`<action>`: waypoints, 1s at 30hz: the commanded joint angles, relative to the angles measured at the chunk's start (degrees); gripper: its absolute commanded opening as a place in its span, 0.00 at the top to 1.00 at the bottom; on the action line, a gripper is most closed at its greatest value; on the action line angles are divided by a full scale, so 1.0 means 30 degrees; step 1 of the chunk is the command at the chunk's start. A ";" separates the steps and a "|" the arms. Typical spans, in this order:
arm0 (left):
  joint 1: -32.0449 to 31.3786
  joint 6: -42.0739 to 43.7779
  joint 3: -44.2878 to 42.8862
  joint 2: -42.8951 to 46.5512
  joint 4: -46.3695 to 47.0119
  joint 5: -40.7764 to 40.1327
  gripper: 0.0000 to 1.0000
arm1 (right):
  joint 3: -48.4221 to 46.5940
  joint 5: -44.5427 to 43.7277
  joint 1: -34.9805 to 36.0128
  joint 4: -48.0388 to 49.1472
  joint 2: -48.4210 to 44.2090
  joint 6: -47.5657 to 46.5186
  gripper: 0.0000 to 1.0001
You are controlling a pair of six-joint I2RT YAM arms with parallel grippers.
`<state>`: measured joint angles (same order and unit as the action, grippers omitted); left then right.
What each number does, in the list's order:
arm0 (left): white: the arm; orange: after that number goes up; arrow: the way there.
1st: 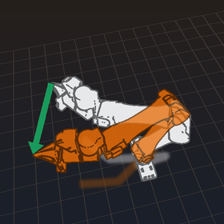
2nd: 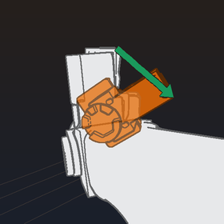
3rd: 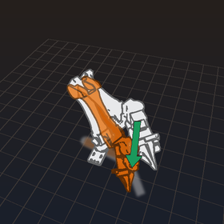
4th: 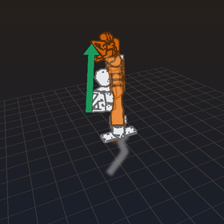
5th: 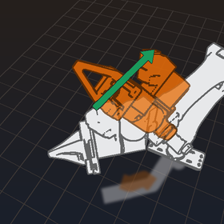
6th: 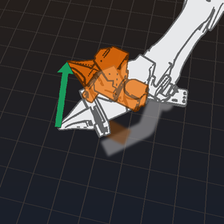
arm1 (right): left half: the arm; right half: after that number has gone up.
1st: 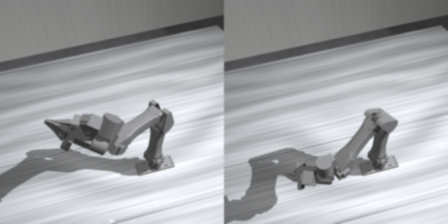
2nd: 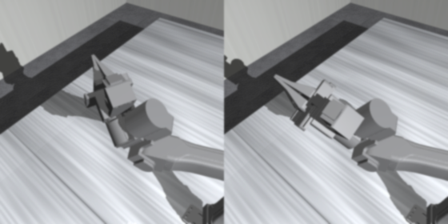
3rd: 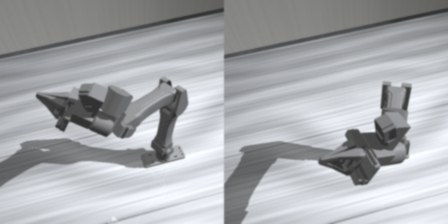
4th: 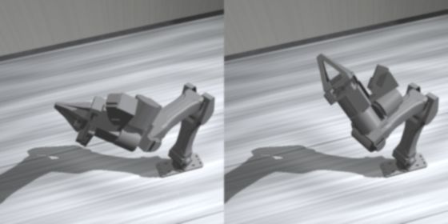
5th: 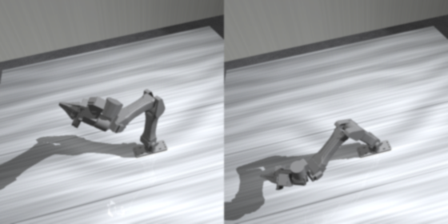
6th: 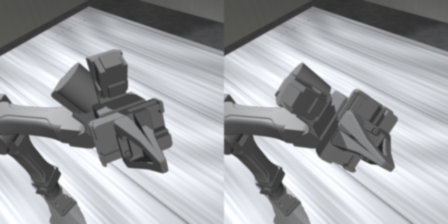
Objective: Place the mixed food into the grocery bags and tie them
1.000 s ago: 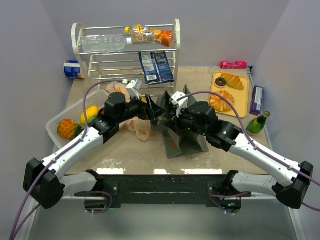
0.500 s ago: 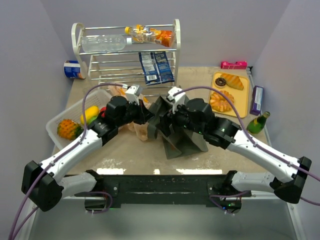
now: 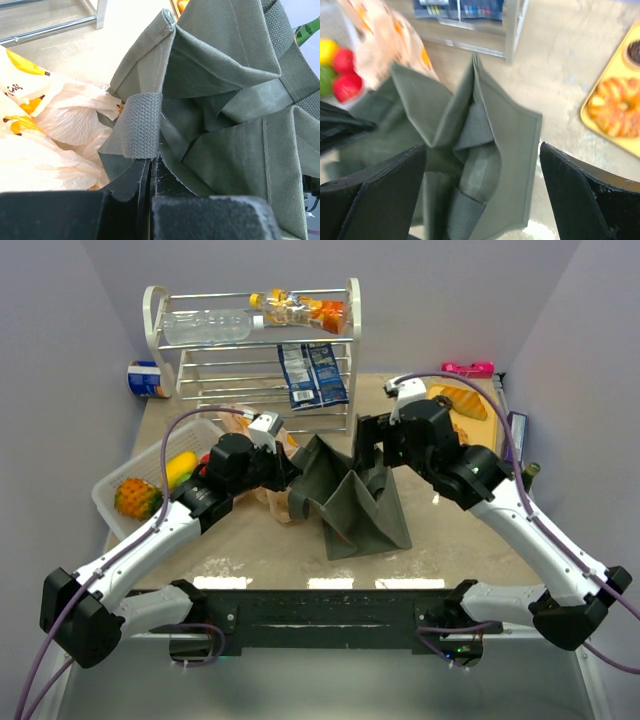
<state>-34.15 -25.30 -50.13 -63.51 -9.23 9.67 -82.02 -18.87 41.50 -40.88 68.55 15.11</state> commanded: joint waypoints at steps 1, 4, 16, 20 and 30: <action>-0.0013 0.0698 -0.1132 0.0339 -0.0495 -0.0089 1.00 | 0.1611 0.0227 0.0026 -0.0993 0.1050 0.0148 0.01; -0.0042 0.0962 -0.1454 0.0280 -0.0759 -0.0235 1.00 | 0.2346 0.0779 -0.0120 -0.0496 0.1726 0.0119 0.02; -0.0042 0.5999 -0.8335 -0.0335 -1.0765 -0.7202 1.00 | -0.3559 -0.8058 -0.0121 -0.6695 0.4774 -0.0410 0.85; -0.0042 0.6645 -0.9364 -0.0453 -1.3383 -1.0309 1.00 | -0.4418 -1.0523 -0.0471 -0.7874 0.5682 -0.0584 0.90; -0.0013 0.6997 -0.8575 0.0514 -1.3624 -0.9913 1.00 | -0.3920 -1.0353 -0.1732 -0.8053 0.5538 -0.0848 0.91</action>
<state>-35.03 -7.77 -76.82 -64.90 -48.01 -17.04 -93.41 -43.48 38.28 -61.47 87.15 14.11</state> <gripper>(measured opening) 0.022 0.098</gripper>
